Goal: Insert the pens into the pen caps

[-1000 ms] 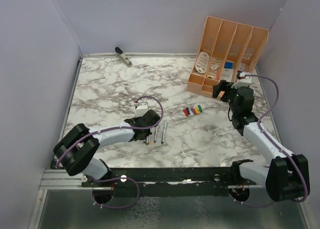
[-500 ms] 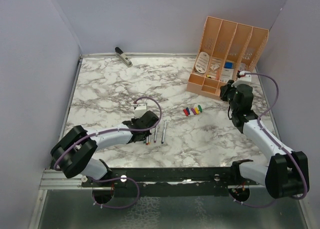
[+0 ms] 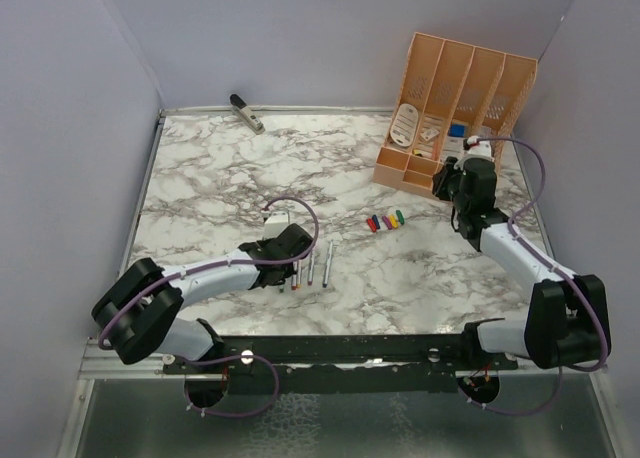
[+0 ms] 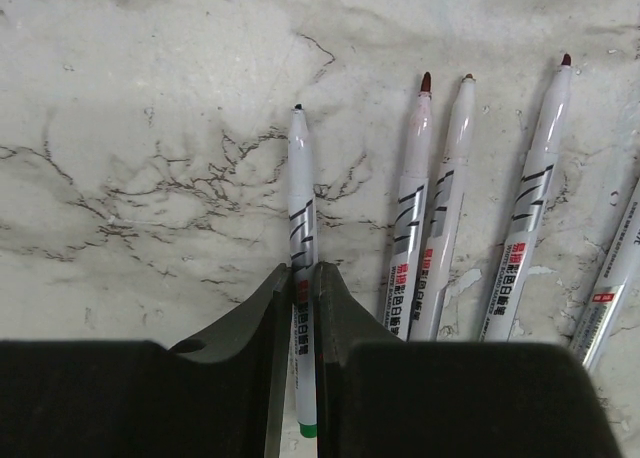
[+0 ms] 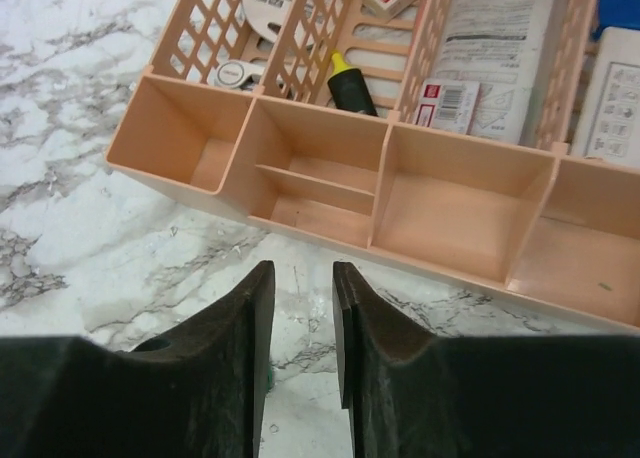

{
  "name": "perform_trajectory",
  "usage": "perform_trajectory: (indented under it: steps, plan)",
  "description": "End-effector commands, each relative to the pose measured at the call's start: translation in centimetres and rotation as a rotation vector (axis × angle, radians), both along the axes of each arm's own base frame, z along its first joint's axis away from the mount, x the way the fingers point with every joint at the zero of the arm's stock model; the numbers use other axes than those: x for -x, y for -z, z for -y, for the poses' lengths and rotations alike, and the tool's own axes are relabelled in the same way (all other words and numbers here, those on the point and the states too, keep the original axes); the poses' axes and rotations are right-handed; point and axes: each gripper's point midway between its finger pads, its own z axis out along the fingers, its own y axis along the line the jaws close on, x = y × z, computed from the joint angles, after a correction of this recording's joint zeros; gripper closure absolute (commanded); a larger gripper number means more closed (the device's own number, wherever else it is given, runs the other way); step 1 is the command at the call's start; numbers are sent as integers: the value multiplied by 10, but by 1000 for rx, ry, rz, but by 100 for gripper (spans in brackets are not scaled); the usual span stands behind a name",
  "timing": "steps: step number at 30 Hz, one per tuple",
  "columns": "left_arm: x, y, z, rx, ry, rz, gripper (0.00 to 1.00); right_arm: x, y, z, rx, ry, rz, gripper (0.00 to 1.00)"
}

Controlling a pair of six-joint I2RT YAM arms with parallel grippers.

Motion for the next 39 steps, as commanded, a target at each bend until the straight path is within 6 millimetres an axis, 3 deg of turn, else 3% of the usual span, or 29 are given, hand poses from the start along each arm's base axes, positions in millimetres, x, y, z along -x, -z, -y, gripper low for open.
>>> perform_trajectory:
  steps: [1, 8, 16, 25, 32, 39]
  plan:
    - [-18, -35, -2, -20, 11, 111, 100, -6, 24, -20, -19, -122, -83, 69]
    - [-43, -79, 22, 29, 162, 275, 100, -9, 63, -40, -22, -246, -196, 63]
    - [-58, -103, 67, 96, 397, 375, 100, -5, 78, -64, 73, -293, -230, 64]
    - [-52, -121, 121, 275, 636, 469, 100, 1, 82, -71, 116, -294, -247, 64]
    - [-42, -141, 145, 374, 769, 536, 100, 3, 91, -69, 139, -277, -291, 65]
    - [-33, -158, 156, 459, 853, 625, 100, 10, 107, -72, 157, -280, -336, 67]
